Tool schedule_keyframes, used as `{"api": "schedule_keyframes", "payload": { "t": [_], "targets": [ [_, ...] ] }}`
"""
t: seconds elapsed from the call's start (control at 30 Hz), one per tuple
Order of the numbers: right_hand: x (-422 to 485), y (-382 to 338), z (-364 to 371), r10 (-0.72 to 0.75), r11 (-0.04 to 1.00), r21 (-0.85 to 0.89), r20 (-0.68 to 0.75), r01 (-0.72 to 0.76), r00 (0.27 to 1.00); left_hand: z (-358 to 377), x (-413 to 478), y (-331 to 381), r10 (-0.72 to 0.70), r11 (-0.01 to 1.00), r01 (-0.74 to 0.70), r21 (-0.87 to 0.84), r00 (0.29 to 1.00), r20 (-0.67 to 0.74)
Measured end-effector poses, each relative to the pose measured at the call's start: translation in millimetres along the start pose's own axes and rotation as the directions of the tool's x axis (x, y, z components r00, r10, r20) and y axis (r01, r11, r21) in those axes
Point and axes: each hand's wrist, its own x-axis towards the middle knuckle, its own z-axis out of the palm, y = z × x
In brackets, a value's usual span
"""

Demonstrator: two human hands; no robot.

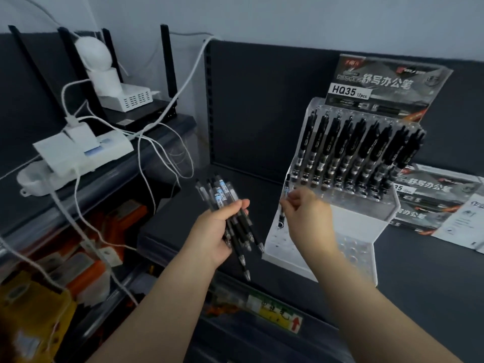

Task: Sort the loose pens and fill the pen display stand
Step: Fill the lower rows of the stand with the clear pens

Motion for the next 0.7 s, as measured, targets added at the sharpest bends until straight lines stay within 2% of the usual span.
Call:
{"api": "schedule_keyframes", "payload": {
  "t": [0.13, 0.4, 0.57, 0.63, 0.7],
  "targets": [
    [-6, -1, 6, 0.086, 0.996, 0.021, -0.053, -0.085, 0.995, -6, 14, 4, -0.047, 0.998, 0.045, 0.039, 0.997, 0.065],
    [-6, -3, 11, 0.154, 0.988, 0.005, -0.073, -0.154, 0.985, -7, 26, 10, -0.104, 0.99, 0.086, 0.112, 0.981, 0.167],
    [-21, -8, 5, 0.181, 0.977, 0.144, -0.154, -0.159, 0.971, -6, 28, 9, -0.146, 0.983, 0.113, 0.143, 0.957, 0.252],
    [-27, -18, 2, 0.164, 0.961, 0.235, -0.062, -0.145, 0.985, -6, 27, 10, -0.146, 0.982, 0.102, 0.16, 0.946, 0.291],
    [-31, -28, 3, 0.13, 0.929, 0.33, 0.139, -0.169, 0.982, -4, 26, 11, -0.145, 0.982, 0.094, 0.163, 0.93, 0.337]
  ]
}}
